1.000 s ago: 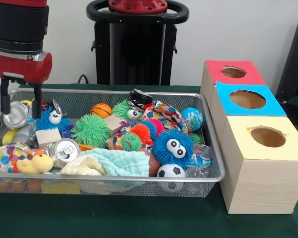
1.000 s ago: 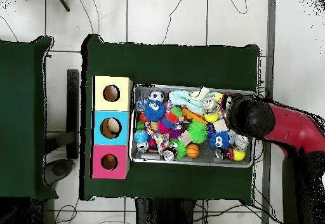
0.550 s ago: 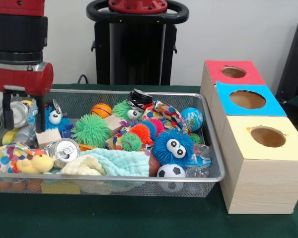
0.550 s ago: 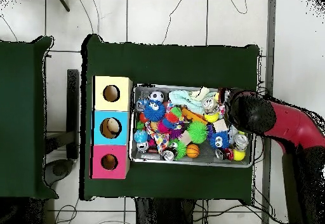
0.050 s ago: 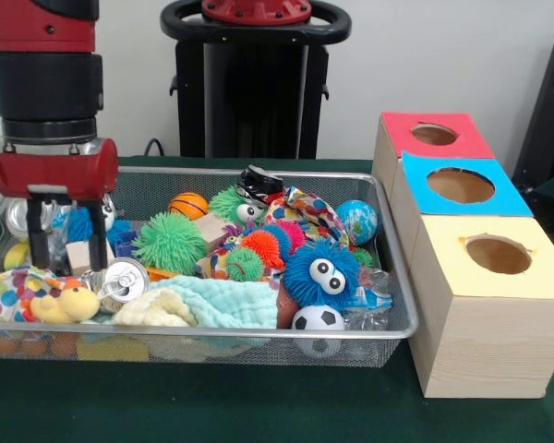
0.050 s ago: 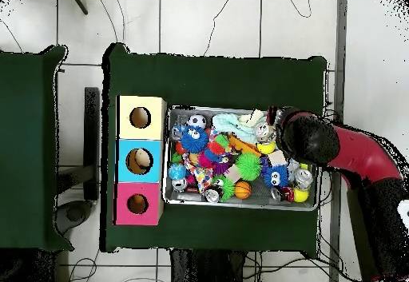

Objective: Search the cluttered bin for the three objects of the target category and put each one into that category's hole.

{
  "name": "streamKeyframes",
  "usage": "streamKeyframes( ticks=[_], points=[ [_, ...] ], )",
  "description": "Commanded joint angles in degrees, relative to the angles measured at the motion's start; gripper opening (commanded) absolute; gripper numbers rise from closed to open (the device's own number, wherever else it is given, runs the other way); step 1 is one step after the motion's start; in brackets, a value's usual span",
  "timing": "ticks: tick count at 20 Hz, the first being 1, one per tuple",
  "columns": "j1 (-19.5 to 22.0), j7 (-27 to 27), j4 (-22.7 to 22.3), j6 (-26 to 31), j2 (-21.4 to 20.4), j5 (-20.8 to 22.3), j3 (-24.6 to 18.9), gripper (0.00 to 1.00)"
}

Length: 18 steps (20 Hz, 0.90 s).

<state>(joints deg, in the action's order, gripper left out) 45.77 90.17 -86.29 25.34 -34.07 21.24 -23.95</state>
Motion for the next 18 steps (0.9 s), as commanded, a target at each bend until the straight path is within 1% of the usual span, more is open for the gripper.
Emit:
streamKeyframes(
  ticks=[1, 4, 11, 14, 18],
  points=[
    [-0.1, -3.1, -2.7, -3.6, 2.9, 4.7, -3.8, 1.0],
    [-0.7, -3.2, -2.0, -6.4, 2.8, 6.7, -2.9, 1.0],
    [-2.4, -2.1, -0.6, -7.5, 1.6, 9.8, -1.4, 1.0],
    [-2.7, -1.6, -0.4, -7.1, 1.8, 10.3, -1.3, 1.0],
    [-1.7, -2.5, 0.4, -3.9, 4.3, 9.0, -3.0, 1.0]
  ],
)
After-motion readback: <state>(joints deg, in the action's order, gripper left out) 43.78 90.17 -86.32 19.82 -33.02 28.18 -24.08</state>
